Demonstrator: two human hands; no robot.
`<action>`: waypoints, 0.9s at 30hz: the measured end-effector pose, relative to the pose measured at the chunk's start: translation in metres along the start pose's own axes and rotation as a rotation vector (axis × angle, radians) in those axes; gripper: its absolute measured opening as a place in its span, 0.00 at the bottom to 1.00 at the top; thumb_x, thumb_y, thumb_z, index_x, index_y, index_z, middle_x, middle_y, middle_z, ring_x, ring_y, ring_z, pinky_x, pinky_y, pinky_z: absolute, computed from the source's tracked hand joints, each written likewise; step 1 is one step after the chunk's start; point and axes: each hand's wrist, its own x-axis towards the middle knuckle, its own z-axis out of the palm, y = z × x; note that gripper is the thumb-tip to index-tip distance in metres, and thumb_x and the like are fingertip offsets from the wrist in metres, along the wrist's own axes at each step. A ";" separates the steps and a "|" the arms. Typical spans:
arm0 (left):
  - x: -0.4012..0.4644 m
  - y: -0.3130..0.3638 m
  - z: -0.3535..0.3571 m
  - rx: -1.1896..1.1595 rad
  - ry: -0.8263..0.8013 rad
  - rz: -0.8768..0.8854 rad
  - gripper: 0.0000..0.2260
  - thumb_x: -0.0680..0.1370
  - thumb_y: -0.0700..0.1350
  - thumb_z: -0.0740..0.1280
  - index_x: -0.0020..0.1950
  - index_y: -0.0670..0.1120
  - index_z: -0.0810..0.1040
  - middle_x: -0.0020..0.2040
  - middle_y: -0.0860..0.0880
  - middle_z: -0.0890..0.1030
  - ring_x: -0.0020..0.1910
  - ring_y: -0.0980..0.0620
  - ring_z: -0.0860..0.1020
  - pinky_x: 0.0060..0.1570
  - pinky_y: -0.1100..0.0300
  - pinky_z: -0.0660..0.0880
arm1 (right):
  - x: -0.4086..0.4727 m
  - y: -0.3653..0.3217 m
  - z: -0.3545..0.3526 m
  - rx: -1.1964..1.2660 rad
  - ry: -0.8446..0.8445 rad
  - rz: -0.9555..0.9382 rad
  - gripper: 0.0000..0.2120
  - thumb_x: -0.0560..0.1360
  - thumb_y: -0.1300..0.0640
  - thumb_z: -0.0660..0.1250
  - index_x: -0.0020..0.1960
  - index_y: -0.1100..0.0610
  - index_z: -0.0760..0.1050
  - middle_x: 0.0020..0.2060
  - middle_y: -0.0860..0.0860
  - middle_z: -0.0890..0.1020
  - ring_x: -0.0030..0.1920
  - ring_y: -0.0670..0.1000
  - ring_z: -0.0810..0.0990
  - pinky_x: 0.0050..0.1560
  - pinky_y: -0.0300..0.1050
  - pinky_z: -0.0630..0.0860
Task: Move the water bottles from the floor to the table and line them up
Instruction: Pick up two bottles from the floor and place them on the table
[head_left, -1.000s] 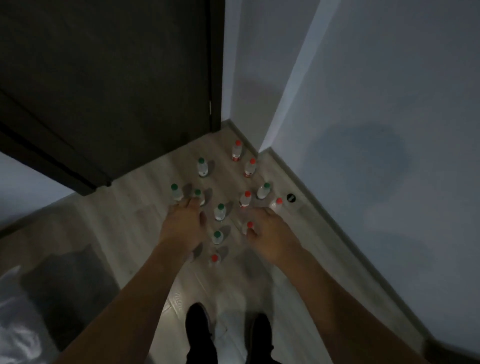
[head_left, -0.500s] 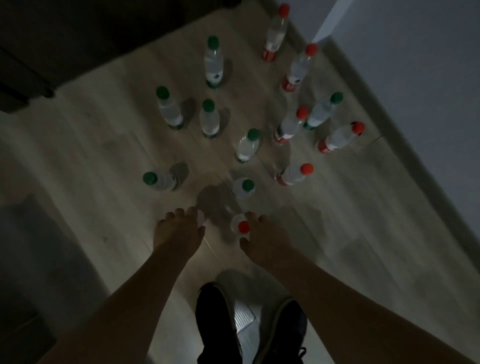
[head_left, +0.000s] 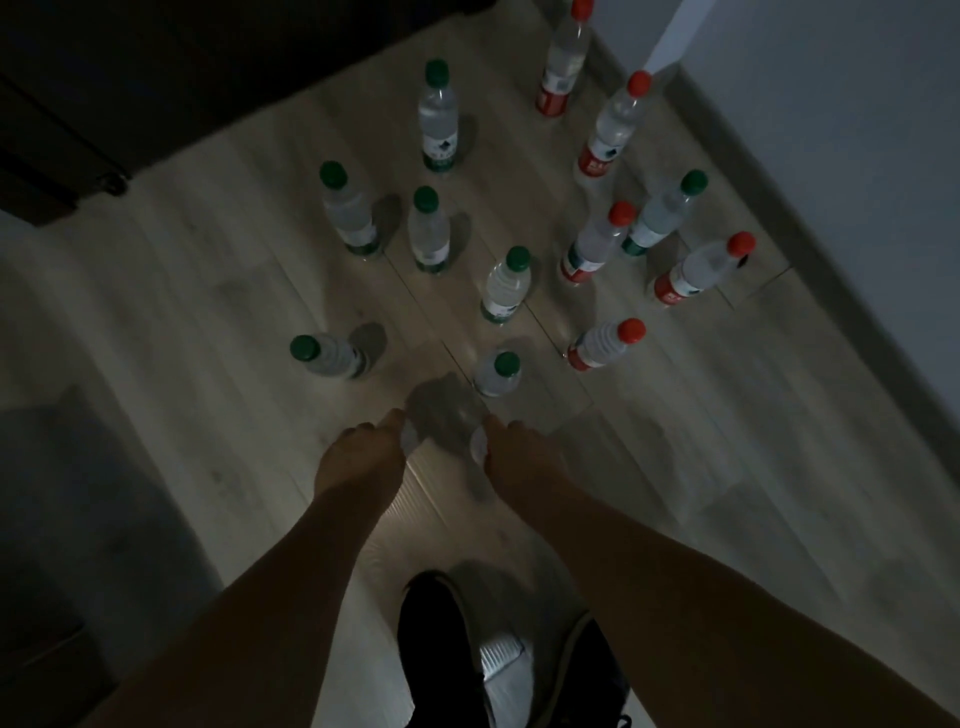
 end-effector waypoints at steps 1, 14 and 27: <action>-0.002 0.005 -0.007 -0.014 0.001 0.003 0.10 0.69 0.35 0.72 0.49 0.35 0.82 0.27 0.39 0.76 0.24 0.43 0.76 0.23 0.57 0.74 | -0.004 0.001 -0.004 0.031 0.007 0.013 0.22 0.80 0.54 0.60 0.73 0.55 0.62 0.58 0.58 0.77 0.55 0.58 0.78 0.51 0.48 0.74; -0.102 0.122 -0.300 -0.244 -0.063 -0.163 0.09 0.74 0.51 0.67 0.46 0.50 0.69 0.32 0.53 0.74 0.37 0.47 0.80 0.35 0.58 0.72 | -0.250 -0.016 -0.251 0.111 0.289 0.004 0.17 0.71 0.48 0.66 0.57 0.52 0.71 0.46 0.51 0.79 0.46 0.56 0.80 0.43 0.44 0.71; -0.188 0.290 -0.583 -0.423 0.388 -0.021 0.06 0.72 0.52 0.71 0.43 0.53 0.76 0.31 0.57 0.74 0.29 0.57 0.73 0.29 0.66 0.65 | -0.490 -0.018 -0.470 0.250 0.854 0.169 0.17 0.71 0.42 0.61 0.50 0.54 0.73 0.38 0.50 0.79 0.36 0.54 0.79 0.36 0.41 0.69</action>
